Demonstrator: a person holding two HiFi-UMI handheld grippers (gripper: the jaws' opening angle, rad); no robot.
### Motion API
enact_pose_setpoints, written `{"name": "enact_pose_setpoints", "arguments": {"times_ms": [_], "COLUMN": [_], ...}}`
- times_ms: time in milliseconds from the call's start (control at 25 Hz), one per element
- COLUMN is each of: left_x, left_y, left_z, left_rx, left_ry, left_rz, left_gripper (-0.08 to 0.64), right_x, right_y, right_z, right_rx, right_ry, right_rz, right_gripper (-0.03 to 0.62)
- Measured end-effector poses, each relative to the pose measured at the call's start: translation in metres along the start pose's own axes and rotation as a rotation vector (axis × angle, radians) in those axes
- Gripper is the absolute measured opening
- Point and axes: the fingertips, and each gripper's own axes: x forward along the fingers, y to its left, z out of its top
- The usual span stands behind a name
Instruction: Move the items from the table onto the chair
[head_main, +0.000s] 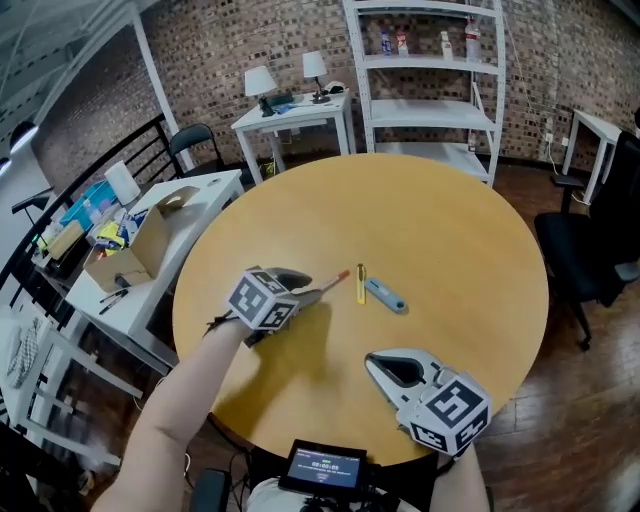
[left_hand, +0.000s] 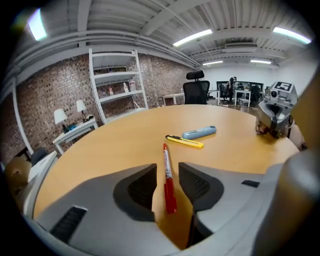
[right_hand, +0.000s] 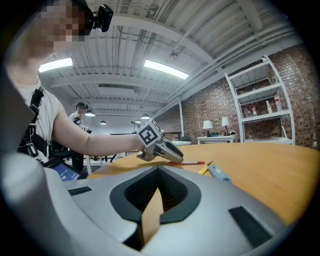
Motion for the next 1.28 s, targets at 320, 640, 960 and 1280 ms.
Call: {"name": "enact_pose_setpoints", "arguments": {"times_ms": [320,640,960,1280], "left_x": [0.012,0.013,0.008,-0.018], "left_y": [0.009,0.001,0.002,-0.017], "left_z": [-0.016,-0.015,-0.013,0.014], "left_rx": [-0.127,-0.026,-0.028,-0.039], "left_ry": [0.068,0.125,0.105,-0.044], "left_rz": [-0.077,-0.044,-0.025,-0.064], "left_gripper": [0.163,0.102,0.058,0.058], "right_x": [-0.001,0.001,0.001,-0.001], "right_y": [0.000,-0.001,0.001,-0.001], "right_z": [0.000,-0.001,0.000,0.001], "right_rx": [0.002,0.002,0.001,0.007], "right_ry": [0.001,0.001,0.002,0.000], "right_rz": [0.002,0.000,0.001,0.001], "right_gripper": [0.006,0.006,0.006,0.006]}}
